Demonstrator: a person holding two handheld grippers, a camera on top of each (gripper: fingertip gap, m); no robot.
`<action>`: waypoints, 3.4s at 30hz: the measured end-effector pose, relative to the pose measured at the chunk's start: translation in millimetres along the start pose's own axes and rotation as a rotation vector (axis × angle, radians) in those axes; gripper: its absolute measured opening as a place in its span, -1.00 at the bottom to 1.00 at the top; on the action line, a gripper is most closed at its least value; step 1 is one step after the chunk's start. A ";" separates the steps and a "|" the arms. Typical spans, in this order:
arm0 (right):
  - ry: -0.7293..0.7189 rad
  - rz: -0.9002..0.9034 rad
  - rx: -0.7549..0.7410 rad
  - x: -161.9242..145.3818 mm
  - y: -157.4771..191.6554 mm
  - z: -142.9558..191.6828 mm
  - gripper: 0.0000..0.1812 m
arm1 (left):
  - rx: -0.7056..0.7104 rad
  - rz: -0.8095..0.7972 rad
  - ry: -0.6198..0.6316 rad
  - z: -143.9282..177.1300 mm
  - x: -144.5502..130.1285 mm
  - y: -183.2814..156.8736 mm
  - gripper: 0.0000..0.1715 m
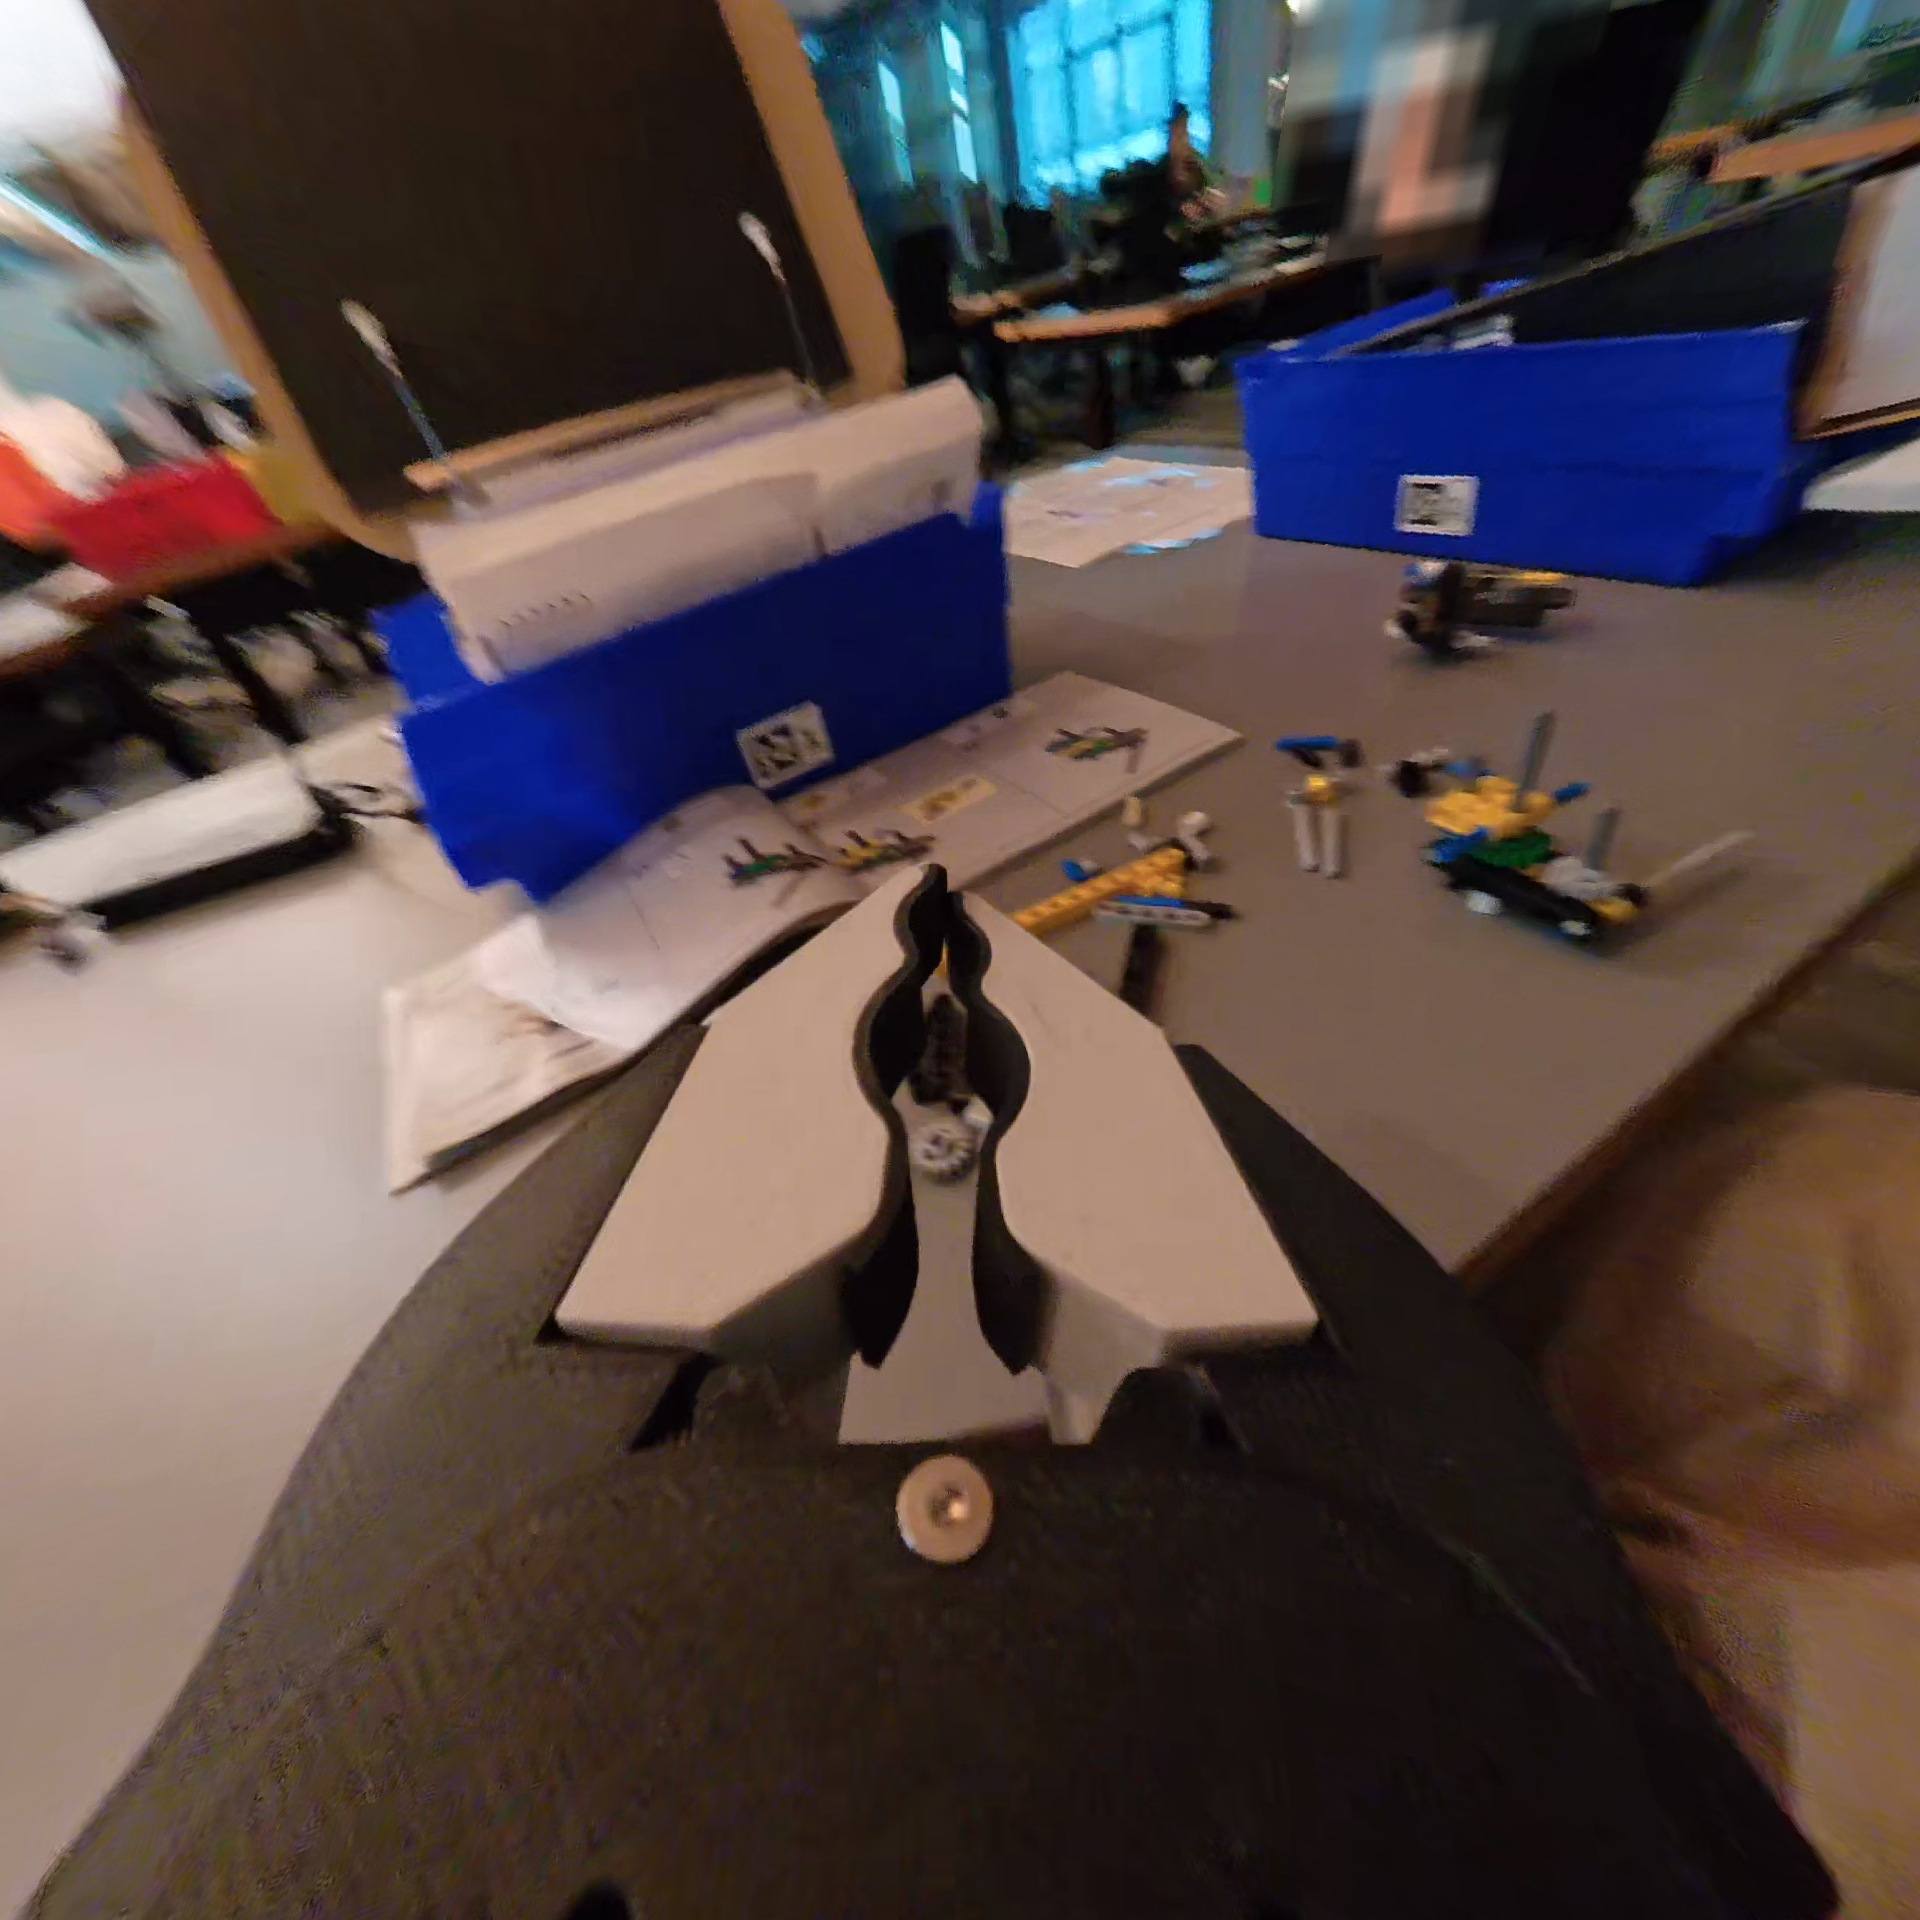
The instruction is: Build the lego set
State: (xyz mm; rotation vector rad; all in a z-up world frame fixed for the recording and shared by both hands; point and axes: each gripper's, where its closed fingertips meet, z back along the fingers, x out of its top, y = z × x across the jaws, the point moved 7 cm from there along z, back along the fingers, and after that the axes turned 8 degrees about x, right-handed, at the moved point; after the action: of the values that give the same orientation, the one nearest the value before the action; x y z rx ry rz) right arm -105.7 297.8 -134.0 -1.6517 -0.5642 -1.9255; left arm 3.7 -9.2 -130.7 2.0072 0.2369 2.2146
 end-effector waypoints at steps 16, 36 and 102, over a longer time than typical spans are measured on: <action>-0.008 0.068 0.354 29.8 -11.7 -94.2 -0.95 | -0.217 0.312 0.190 -91.6 25.6 -15.5 -1.00; 0.095 -0.026 0.820 5.1 13.7 -75.8 -0.68 | -0.715 0.401 0.505 -80.7 -12.8 -92.1 -0.70; 0.390 0.100 1.029 -18.9 38.7 -77.4 -0.74 | -1.036 0.948 0.856 -104.7 -27.7 -103.9 -0.84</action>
State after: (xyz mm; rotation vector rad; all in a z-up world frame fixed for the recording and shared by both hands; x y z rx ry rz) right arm -138.0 221.9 -166.4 -0.6212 -1.0386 -1.4048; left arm -97.8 84.4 -189.7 0.5409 -1.6834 2.5590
